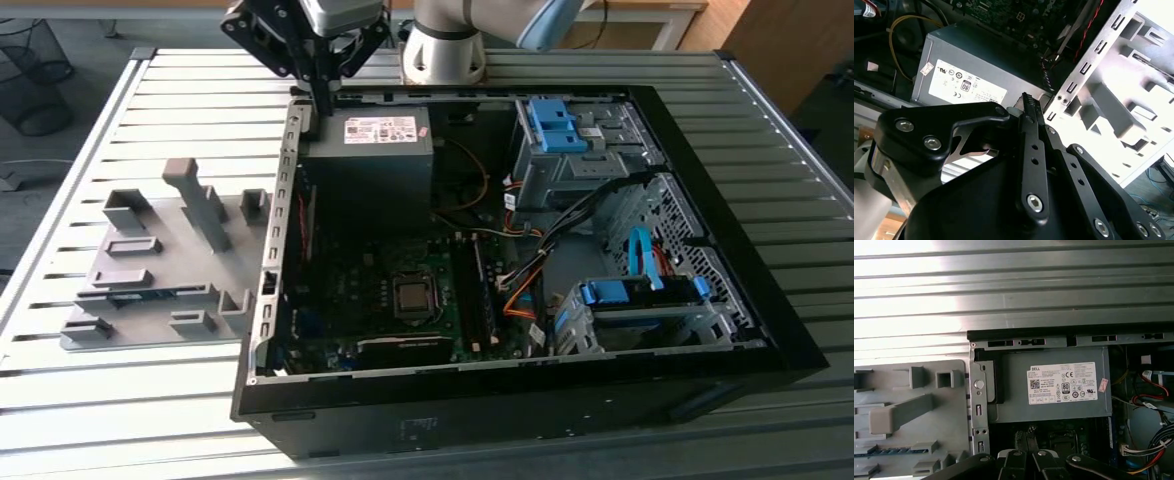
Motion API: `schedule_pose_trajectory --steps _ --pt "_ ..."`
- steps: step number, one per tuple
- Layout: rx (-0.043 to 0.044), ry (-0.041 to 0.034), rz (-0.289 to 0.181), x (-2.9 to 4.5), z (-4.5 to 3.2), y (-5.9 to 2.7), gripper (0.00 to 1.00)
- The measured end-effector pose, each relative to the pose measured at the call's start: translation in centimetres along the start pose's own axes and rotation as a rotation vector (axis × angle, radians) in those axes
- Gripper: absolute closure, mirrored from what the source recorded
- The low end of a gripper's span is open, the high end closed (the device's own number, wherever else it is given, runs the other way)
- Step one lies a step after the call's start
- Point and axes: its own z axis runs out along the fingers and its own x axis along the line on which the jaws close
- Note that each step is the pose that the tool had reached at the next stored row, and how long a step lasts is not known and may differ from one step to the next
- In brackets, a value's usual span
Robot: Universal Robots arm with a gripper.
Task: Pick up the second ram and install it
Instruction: 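Reach for the second ram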
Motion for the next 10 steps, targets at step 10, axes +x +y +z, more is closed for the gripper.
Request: schedule_pose_trajectory --steps 10 --pt "0.0001 0.0006 0.000 0.27 0.05 -0.02 0.90"
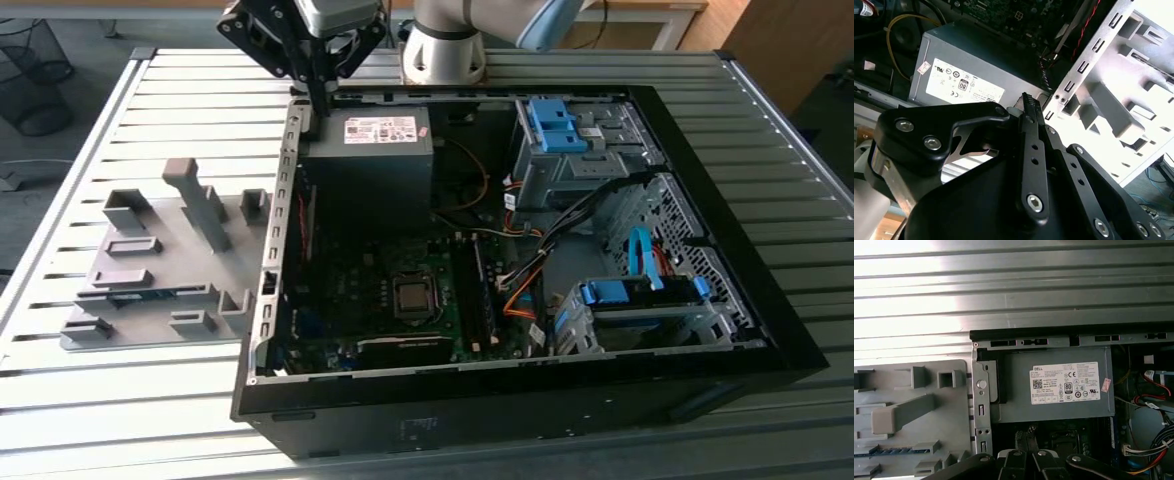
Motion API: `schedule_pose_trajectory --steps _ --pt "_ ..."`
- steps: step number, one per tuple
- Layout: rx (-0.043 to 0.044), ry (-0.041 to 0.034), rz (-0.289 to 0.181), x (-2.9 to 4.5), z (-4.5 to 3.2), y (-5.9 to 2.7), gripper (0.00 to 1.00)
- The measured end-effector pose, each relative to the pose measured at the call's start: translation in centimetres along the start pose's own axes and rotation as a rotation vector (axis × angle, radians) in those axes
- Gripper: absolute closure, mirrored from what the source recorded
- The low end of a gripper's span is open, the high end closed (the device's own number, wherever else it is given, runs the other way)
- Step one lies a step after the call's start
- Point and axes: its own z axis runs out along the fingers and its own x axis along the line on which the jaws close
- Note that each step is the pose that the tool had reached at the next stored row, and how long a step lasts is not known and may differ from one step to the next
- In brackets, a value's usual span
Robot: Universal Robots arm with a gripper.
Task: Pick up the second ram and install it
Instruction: 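Reach for the second ram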
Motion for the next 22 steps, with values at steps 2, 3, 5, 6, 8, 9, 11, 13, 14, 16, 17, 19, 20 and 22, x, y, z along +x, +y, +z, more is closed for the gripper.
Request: schedule_pose_trajectory --steps 2,3,5,6,8,9,11,13,14,16,17,19,20,22 --pt "-0.0001 0.0001 0.000 0.06 0.01 -0.01 0.90" --pt "-0.0001 0.0002 0.000 0.09 0.02 -0.01 0.90" --pt "0.0000 0.0004 0.000 0.14 0.03 -0.01 0.90" --pt "0.0000 0.0006 0.000 0.16 0.04 -0.02 0.90" --pt "0.0000 0.0009 0.000 0.21 0.05 -0.02 0.90" --pt "0.0000 0.0009 0.000 0.25 0.06 -0.02 0.90" --pt "0.0001 0.0012 0.000 0.30 0.07 -0.03 0.90" --pt "0.0000 0.0013 0.000 0.37 0.08 -0.03 0.90" --pt "0.0001 0.0014 0.000 0.39 0.09 -0.03 0.90" --pt "0.0001 0.0016 0.000 0.45 0.10 -0.04 0.90" --pt "0.0001 0.0017 0.000 0.48 0.11 -0.04 0.90" --pt "0.0001 0.0019 0.000 0.53 0.12 -0.05 0.90" --pt "0.0001 0.0020 0.000 0.56 0.13 -0.05 0.90" --pt "0.0001 0.0023 0.000 0.61 0.14 -0.05 0.90"
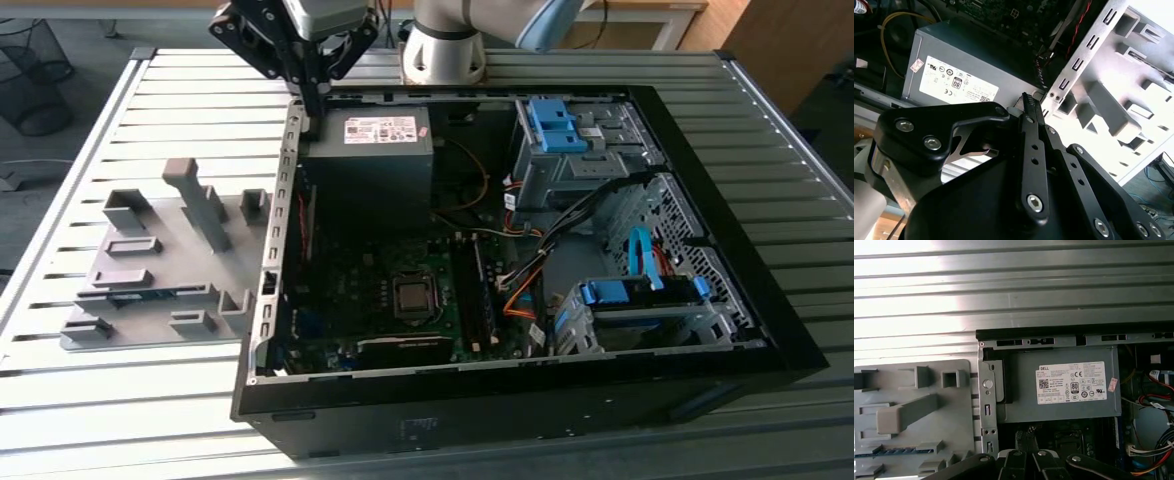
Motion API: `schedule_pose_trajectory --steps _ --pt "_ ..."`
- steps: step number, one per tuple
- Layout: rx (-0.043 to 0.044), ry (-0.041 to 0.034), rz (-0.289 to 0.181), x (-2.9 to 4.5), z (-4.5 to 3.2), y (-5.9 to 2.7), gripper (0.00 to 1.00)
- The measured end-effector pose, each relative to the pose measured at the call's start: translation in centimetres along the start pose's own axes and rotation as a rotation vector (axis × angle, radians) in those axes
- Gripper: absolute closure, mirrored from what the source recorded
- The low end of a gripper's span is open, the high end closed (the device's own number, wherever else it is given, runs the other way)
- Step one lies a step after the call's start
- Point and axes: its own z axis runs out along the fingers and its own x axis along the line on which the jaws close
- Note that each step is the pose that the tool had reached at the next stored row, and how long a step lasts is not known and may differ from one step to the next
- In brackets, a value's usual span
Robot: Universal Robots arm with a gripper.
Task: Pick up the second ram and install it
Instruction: 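Reach for the second ram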
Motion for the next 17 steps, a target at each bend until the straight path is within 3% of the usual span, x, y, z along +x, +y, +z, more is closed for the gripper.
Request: schedule_pose_trajectory --steps 17 --pt "0.0001 0.0021 0.000 0.47 0.12 -0.04 0.90"
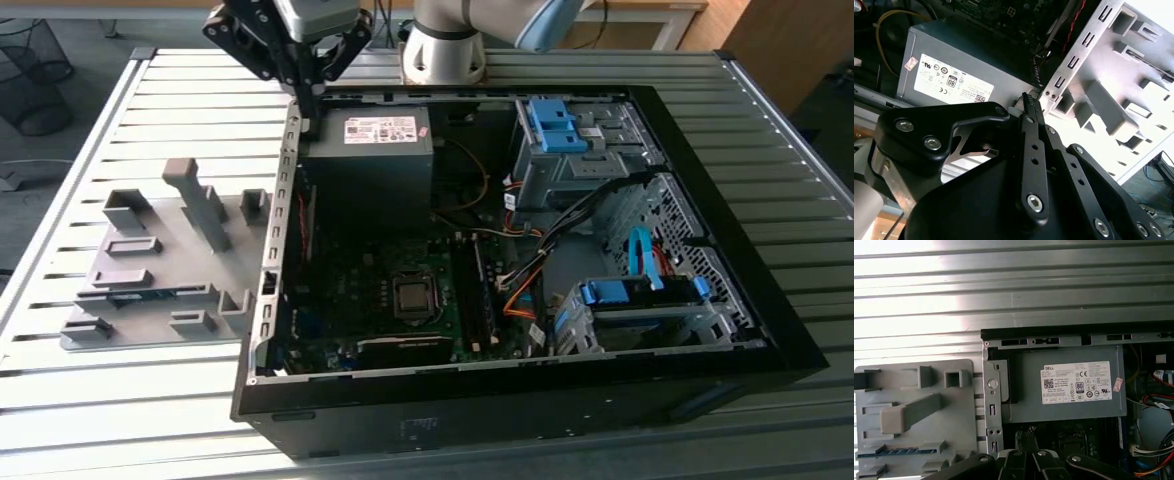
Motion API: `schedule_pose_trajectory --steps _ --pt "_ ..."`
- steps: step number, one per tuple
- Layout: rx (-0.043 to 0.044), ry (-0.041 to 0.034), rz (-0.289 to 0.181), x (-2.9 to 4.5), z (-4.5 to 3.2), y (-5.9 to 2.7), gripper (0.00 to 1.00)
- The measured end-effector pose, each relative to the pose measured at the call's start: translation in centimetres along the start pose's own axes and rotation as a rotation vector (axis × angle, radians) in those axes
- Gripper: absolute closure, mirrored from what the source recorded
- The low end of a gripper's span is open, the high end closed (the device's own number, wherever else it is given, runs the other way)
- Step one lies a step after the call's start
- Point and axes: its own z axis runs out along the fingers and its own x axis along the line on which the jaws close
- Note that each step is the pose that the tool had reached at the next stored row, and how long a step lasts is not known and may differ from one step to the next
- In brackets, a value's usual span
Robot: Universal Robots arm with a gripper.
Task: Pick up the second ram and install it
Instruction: 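Reach for the second ram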
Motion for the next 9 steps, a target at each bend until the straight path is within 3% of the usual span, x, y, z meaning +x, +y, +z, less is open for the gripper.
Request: schedule_pose_trajectory --steps 9 --pt "0.0001 0.0011 0.000 0.25 0.06 -0.02 0.90"
